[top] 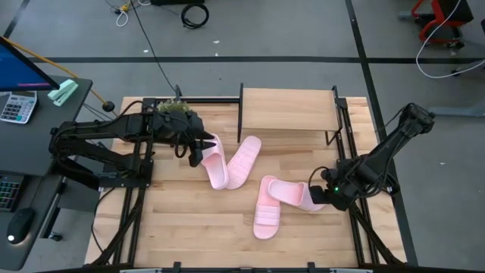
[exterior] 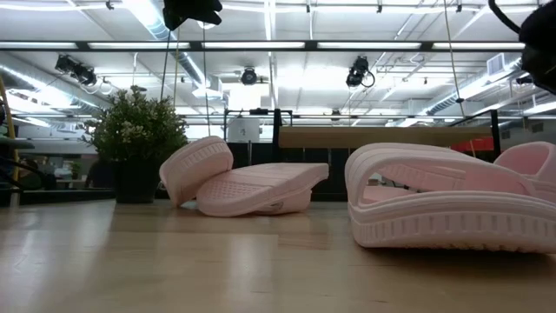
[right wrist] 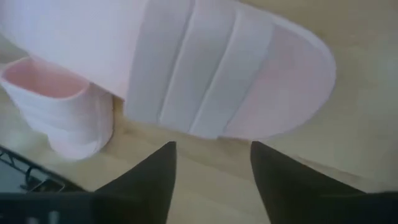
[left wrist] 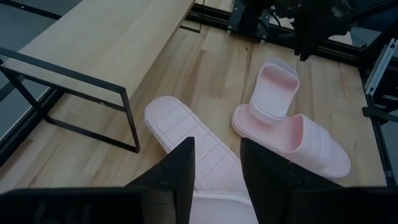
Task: Pick and place slides into the shelf
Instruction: Put the bottom right pink slide on the shelf
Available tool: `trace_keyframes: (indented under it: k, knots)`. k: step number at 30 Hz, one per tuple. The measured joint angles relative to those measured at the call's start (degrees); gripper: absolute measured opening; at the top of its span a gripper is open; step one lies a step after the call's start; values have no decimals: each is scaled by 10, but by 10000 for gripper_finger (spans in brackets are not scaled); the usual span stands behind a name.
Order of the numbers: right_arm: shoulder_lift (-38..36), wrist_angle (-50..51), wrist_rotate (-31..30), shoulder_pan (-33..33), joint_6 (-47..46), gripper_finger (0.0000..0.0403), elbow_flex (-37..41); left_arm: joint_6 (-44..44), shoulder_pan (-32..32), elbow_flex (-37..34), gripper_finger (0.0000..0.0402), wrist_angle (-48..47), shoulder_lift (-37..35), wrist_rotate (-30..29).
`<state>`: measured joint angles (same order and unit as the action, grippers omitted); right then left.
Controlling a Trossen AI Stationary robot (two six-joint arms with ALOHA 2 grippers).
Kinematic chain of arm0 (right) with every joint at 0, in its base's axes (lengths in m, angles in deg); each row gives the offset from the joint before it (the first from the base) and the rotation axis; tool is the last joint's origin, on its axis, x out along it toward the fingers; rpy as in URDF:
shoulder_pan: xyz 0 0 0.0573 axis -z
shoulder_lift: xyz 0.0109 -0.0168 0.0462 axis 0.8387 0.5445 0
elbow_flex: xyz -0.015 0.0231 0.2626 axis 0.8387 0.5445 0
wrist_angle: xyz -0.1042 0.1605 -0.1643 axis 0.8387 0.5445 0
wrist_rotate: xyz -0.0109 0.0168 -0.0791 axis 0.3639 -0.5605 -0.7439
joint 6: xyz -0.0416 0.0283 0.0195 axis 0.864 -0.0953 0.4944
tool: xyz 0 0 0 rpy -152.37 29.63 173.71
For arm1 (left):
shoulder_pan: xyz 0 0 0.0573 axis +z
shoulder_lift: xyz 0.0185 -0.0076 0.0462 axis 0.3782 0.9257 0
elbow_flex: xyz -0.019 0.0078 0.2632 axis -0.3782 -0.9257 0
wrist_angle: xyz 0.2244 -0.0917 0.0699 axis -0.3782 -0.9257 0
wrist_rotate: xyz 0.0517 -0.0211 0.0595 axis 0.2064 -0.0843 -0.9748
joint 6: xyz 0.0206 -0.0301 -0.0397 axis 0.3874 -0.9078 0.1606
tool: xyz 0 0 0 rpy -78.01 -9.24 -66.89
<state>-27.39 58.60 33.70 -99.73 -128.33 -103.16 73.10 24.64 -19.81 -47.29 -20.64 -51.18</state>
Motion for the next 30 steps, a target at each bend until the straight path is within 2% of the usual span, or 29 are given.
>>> trace_keyframes:
  k: [6,11,20,30]
  knots:
    - [0,-3,-32,3,-3,280,14,0,0,0,130,0,0,0]
    - [12,1,-39,10,-11,306,16,0,0,0,126,0,0,0]
    - [68,-29,-41,10,-27,302,16,0,0,0,133,1,0,0]
    - [144,-112,-97,9,-32,293,16,0,0,0,124,1,0,0]
